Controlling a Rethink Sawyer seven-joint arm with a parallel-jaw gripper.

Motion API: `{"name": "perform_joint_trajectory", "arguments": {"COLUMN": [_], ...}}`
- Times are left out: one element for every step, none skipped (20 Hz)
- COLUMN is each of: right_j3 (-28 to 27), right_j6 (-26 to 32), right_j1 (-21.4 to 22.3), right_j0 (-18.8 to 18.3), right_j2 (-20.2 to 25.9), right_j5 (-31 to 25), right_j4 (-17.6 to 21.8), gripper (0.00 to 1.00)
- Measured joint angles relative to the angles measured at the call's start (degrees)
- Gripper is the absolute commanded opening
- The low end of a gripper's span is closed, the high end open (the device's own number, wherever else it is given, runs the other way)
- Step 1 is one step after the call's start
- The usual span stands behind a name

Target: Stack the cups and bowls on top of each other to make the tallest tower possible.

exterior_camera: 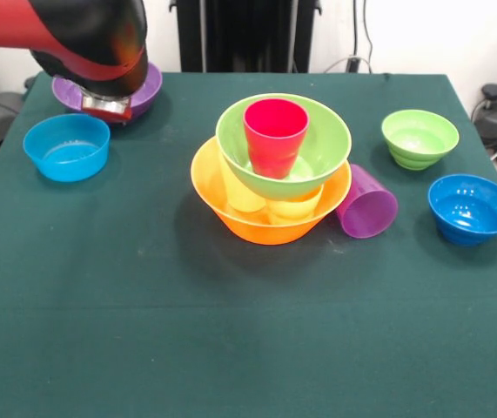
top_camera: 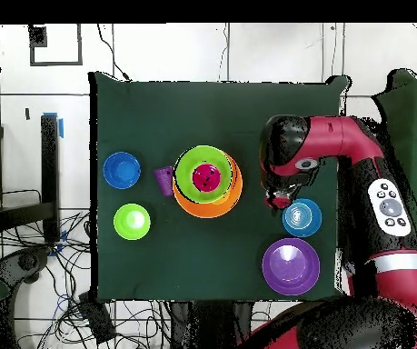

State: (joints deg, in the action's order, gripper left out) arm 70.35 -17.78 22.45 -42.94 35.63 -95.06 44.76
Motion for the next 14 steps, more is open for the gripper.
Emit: {"name": "perform_joint_trajectory", "arguments": {"right_j3": [0.3, 0.6, 1.0, 1.2, 1.4, 1.6, 1.9, 2.1, 2.1, 2.2, 2.2, 2.2, 2.2, 2.2], "right_j6": [0.0, 0.0, 0.0, 0.0, 0.0, 0.0, 0.0, 0.0, 0.0, 0.0, 0.0, 0.0, 0.0, 0.0], "right_j1": [-0.2, -0.5, -0.8, -1.0, -1.2, -1.3, -1.6, -1.9, -2.0, -2.2, -2.4, -2.7, -2.9, -3.1], "right_j0": [-0.2, -0.3, -0.5, -0.7, -0.8, -1.0, -1.2, -1.5, -1.5, -1.7, -1.8, -1.9, -1.9, -1.9], "right_j2": [0.0, 0.0, 0.0, 0.0, 0.0, 0.0, 0.0, 0.0, 0.0, 0.0, 0.0, 0.0, 0.0, 0.0], "right_j5": [0.0, 0.1, 0.1, 0.1, 0.1, 0.1, 0.1, 0.1, 0.1, 0.1, 0.1, 0.1, 0.1, 0.1], "right_j4": [0.0, -0.1, -0.1, -0.1, -0.1, -0.1, -0.1, -0.1, -0.1, 0.0, 0.0, 0.0, 0.0, 0.1], "gripper": [1.00, 1.00, 1.00, 1.00, 1.00, 1.00, 1.00, 1.00, 1.00, 1.00, 1.00, 1.00, 1.00, 1.00]}}
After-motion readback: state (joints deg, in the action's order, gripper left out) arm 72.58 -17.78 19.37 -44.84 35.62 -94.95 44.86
